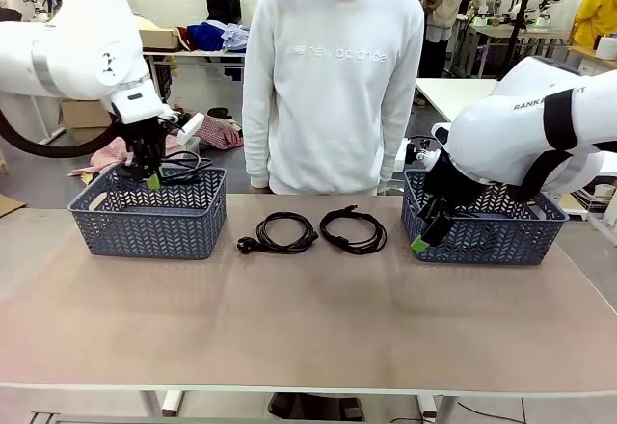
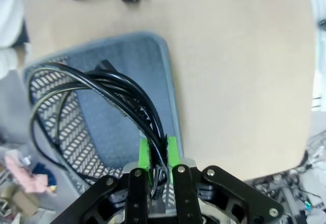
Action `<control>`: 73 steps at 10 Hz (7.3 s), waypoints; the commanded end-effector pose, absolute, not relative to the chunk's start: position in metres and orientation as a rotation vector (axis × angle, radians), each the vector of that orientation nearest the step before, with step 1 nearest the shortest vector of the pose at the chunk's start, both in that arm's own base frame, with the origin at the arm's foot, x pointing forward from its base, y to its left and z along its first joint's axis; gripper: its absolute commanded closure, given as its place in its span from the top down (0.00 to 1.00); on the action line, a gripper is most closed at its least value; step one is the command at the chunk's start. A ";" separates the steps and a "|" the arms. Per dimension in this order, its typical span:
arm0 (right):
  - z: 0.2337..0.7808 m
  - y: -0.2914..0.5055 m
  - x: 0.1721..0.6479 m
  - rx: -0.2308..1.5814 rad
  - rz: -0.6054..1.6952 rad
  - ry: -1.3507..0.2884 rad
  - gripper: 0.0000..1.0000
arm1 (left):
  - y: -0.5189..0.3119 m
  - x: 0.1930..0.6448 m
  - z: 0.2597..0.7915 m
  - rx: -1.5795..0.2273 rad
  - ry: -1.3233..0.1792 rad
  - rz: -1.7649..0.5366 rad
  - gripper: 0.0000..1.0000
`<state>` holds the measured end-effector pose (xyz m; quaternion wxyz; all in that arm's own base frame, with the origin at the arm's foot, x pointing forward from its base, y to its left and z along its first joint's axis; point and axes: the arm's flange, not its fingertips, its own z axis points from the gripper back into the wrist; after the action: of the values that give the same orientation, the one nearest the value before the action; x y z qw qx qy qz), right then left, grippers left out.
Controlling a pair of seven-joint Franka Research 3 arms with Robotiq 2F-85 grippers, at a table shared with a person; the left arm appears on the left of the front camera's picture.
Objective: Organize the cables according to human instructions.
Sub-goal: Pick up a bundle of cables and place it in the basket indicated by the human.
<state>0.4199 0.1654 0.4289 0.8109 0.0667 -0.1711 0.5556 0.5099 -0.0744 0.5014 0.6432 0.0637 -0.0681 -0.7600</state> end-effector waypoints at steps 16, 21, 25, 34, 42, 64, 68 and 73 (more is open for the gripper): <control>0.429 0.166 0.419 0.140 1.184 -0.368 1.00 | -0.061 0.565 0.464 0.156 -0.199 -1.606 0.73; 0.429 0.166 0.419 0.140 1.184 -0.368 1.00 | -0.068 0.561 0.485 0.069 -0.170 -1.604 0.97; 0.429 0.166 0.419 0.140 1.184 -0.368 1.00 | -0.069 0.552 0.487 0.044 -0.186 -1.508 1.00; 0.429 0.166 0.419 0.140 1.184 -0.368 1.00 | -0.105 0.509 0.499 -0.010 -0.332 -1.353 1.00; 0.429 0.166 0.419 0.140 1.184 -0.368 1.00 | -0.156 0.390 0.473 -0.185 -0.439 -1.294 1.00; 0.429 0.166 0.419 0.140 1.184 -0.368 1.00 | -0.162 0.390 0.472 -0.166 -0.417 -1.318 1.00; 0.429 0.166 0.419 0.140 1.184 -0.368 1.00 | -0.164 0.388 0.471 -0.174 -0.415 -1.325 1.00; 0.429 0.166 0.419 0.140 1.184 -0.368 1.00 | -0.232 0.447 0.470 0.017 -0.280 -1.569 1.00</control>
<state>0.4201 0.1651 0.4288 0.8111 0.0669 -0.1710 0.5553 0.4297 -0.2203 0.4668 0.7056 -0.0067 -0.1398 -0.6947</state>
